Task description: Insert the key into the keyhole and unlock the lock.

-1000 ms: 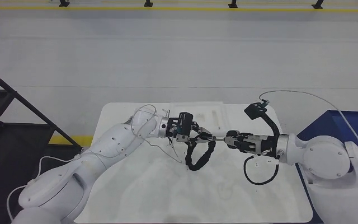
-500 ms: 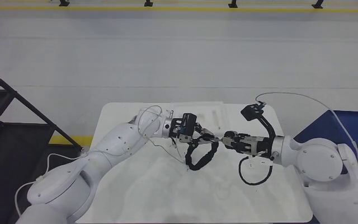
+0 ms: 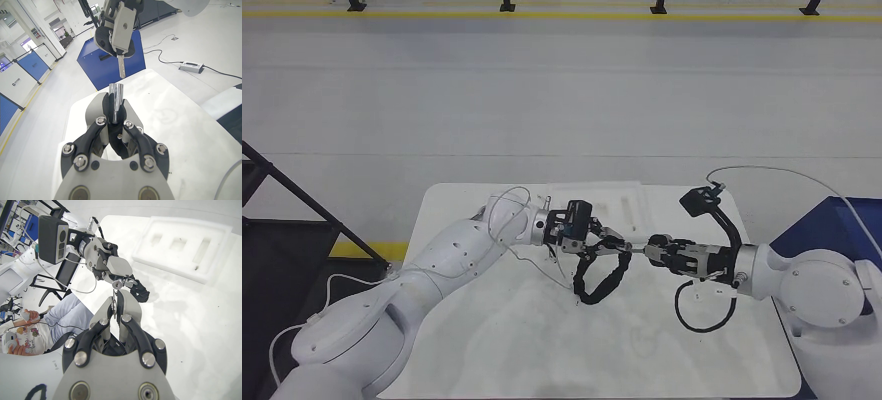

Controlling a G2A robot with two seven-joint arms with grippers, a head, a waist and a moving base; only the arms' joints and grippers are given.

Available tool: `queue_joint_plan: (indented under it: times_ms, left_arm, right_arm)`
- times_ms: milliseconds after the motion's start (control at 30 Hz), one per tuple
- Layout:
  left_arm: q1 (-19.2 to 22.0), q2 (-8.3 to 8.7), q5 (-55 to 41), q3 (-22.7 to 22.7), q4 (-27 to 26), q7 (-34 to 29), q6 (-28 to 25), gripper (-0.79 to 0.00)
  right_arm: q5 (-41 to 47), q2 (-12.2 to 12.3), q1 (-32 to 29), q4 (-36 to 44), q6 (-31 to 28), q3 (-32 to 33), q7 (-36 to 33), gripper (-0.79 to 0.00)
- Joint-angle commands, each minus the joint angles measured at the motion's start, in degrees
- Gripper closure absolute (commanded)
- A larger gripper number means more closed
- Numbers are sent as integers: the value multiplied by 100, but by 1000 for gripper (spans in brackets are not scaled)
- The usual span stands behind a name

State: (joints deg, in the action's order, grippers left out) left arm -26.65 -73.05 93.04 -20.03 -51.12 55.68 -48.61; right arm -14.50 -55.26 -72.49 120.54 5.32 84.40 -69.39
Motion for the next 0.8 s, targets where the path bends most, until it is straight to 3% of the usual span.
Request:
queue_joint_plan:
  times_ms: [0, 767]
  left_arm:
    - [-13, 0, -22, 17, -38, -15, -15, 0]
    - [15, -5, -371, 185, -19, -48, -48, 0]
  right_arm:
    - [17, 7, 9, -44, -24, -17, 12, 0]
    - [-7, 79, 85, -223, -99, -153, 243, 0]
